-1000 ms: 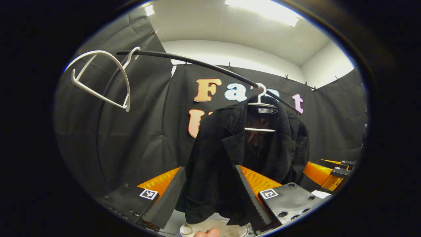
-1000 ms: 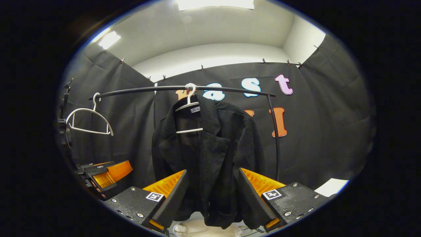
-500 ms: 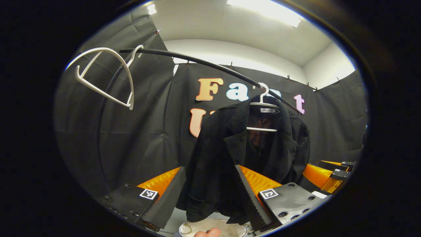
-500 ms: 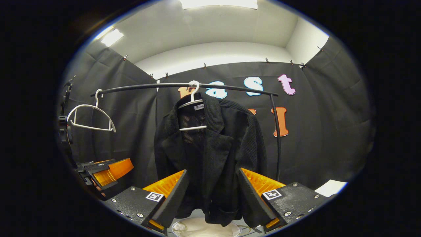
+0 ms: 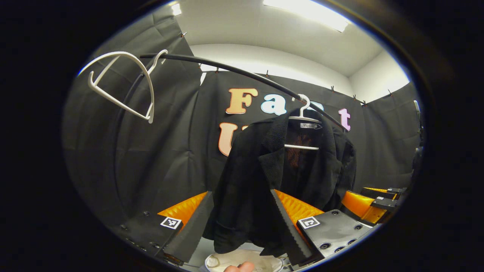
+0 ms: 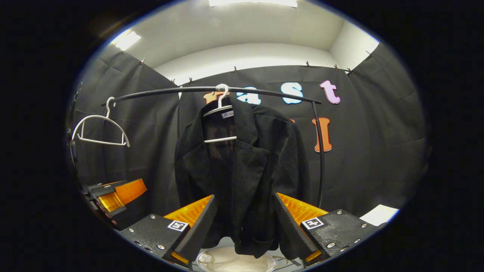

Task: Grasp the clothes on the hanger with both hands and then place them into the laundry hamper below.

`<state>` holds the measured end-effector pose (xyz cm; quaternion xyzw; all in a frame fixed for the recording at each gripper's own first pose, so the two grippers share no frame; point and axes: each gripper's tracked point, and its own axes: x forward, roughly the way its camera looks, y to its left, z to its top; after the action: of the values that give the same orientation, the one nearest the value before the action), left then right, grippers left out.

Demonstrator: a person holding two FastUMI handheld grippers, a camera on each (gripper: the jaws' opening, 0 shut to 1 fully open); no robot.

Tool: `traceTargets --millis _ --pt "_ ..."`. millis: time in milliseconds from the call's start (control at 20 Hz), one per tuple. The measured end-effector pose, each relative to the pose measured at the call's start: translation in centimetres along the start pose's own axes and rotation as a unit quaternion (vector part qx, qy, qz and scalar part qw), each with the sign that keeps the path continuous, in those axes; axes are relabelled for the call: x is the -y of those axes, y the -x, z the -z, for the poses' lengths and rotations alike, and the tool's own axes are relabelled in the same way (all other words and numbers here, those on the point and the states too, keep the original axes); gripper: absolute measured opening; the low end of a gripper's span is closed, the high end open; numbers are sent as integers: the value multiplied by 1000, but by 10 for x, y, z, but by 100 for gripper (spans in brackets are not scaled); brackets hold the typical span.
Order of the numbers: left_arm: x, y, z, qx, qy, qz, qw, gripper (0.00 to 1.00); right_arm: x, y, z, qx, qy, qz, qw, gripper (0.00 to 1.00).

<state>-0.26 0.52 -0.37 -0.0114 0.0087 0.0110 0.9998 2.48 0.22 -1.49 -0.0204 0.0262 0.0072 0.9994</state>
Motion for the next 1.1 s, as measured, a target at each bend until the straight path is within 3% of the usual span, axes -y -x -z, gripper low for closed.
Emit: traceTargets --millis 50,100,200,250,350,550,600,750,900,1100 --pt "0 0 -1 2 -1 -1 1000 92 0 -9 3 -6 -4 0 1000 93" --pt "0 0 -2 3 -1 -1 1000 96 0 -17 5 -13 -10 -1 1000 93" --pt "-1 0 -2 3 -3 -3 1000 92 -1 -39 7 -19 -29 -6 999 94" --pt "-1 1 -2 2 -4 -4 1000 100 -2 -48 6 -18 -38 -7 999 94" --pt "-2 1 -2 1 -5 -7 1000 96 -3 -69 11 -26 -43 -7 999 93" --pt "-6 4 -4 0 -9 -16 1000 100 1 -108 29 -39 -12 24 999 93" --pt "-7 5 -5 0 -11 -20 1000 100 -1 -118 30 -40 -4 28 999 99" --pt "-11 8 -7 1 -11 -31 999 100 2 -135 33 -42 17 47 998 100" --pt "-16 16 -1 -5 -10 -41 999 96 3 -146 32 -42 19 52 998 85" --pt "-17 14 2 -10 -3 -37 999 96 20 -142 33 -46 40 68 996 33"
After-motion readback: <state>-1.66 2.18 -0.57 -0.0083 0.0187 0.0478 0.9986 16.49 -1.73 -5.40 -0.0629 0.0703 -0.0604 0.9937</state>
